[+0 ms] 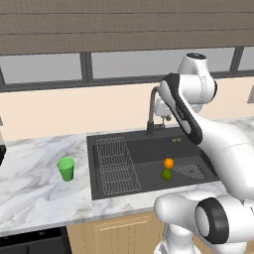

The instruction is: Remove the orange and lime from the sink. Then move the bowl and cup from the counter to the sink for washing.

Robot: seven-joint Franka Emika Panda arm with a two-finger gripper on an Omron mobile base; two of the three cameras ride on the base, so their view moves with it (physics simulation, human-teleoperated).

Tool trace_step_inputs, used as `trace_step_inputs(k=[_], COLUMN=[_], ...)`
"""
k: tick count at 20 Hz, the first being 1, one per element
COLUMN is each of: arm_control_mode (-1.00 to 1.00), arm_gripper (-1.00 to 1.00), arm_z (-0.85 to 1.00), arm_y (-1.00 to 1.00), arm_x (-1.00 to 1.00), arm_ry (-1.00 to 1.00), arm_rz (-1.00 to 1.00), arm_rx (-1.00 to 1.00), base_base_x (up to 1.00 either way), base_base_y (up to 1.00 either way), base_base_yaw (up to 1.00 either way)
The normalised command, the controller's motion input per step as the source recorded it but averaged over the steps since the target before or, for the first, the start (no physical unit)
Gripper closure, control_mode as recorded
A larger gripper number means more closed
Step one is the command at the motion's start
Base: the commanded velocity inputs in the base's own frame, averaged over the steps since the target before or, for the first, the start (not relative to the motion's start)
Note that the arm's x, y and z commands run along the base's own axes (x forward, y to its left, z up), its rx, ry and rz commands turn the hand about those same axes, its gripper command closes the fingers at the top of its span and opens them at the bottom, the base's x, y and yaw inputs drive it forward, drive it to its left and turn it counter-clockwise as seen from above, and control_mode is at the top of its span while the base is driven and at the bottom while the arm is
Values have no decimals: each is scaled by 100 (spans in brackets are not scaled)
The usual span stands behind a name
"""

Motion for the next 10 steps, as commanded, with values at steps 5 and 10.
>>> trace_step_inputs(k=[5,10], arm_control_mode=[-100,-100], arm_gripper=[-100,-100], arm_z=[0,0], arm_y=[0,-2], arm_x=[-8,-17], arm_ry=[-3,-13], arm_rz=[0,0], arm_rx=[0,0], base_base_x=[0,0], base_base_y=[0,0], base_base_yaw=[0,0])
